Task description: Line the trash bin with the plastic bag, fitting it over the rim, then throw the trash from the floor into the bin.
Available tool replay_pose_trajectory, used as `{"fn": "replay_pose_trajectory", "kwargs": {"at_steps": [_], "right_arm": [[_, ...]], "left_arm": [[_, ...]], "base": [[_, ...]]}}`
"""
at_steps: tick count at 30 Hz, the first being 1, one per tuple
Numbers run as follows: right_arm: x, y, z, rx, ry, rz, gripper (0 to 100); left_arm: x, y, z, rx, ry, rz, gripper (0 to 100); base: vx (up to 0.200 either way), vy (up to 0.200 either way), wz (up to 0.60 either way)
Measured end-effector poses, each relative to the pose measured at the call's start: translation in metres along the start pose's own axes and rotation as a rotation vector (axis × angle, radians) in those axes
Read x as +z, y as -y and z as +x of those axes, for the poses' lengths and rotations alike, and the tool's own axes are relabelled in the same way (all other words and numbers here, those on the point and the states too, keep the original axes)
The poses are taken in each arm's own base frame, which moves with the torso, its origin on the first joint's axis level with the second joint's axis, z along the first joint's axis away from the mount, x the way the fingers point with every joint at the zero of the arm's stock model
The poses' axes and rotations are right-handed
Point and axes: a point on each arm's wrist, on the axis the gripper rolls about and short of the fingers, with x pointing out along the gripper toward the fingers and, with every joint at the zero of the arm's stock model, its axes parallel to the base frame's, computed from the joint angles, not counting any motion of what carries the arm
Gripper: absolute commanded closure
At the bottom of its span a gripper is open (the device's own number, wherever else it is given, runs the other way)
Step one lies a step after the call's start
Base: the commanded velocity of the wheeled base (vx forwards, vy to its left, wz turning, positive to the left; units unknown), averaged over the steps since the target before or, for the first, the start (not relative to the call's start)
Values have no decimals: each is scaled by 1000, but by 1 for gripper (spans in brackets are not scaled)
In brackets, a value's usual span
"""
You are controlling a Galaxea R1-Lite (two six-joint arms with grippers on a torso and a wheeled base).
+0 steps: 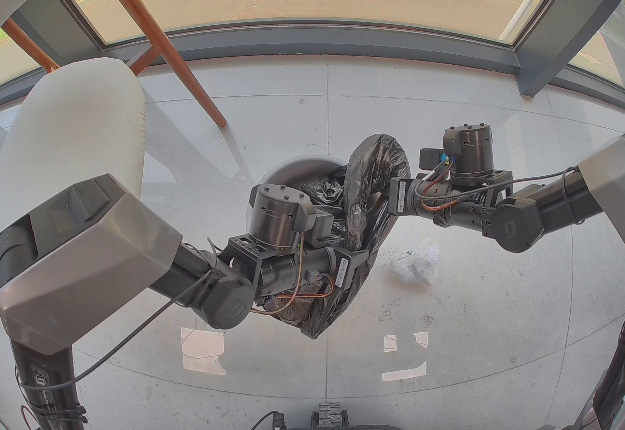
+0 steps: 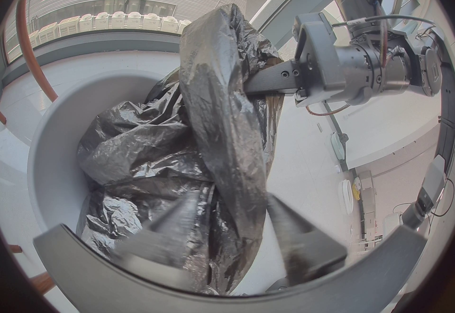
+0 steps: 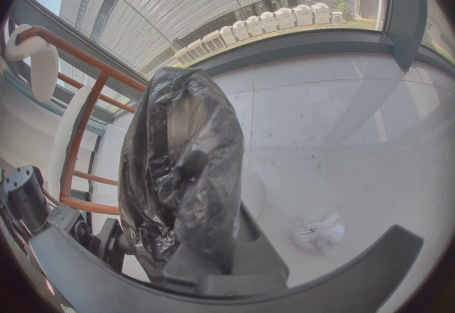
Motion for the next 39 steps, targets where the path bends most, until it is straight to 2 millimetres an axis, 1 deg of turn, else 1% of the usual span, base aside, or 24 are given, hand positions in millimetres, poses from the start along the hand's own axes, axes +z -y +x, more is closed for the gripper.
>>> {"fn": "replay_pose_trajectory", "kwargs": {"at_steps": [8,13,19,26,30,35,39], "right_arm": [[-2,9,-1,-16,-12,-49,100],[-1,14,-3,-15,-13,-71,100],[2,18,-3,-13,-5,-71,100],[10,23,-3,25,12,-68,100],[16,26,-3,33,24,-74,100],[19,35,2,21,34,-93,100],[27,43,10,10,57,-99,100]], "left_arm": [[0,-1,-1,1,4,-16,100],[17,-1,-12,-8,78,-43,100],[38,-4,-35,0,145,-100,100],[52,-29,-66,64,194,-128,100],[59,-47,-80,114,224,-141,100],[64,-60,-88,152,249,-150,100],[74,-66,-92,176,286,-152,100]], "base": [[0,0,0],[0,0,0],[0,0,0],[0,0,0],[0,0,0],[0,0,0],[0,0,0]]}}
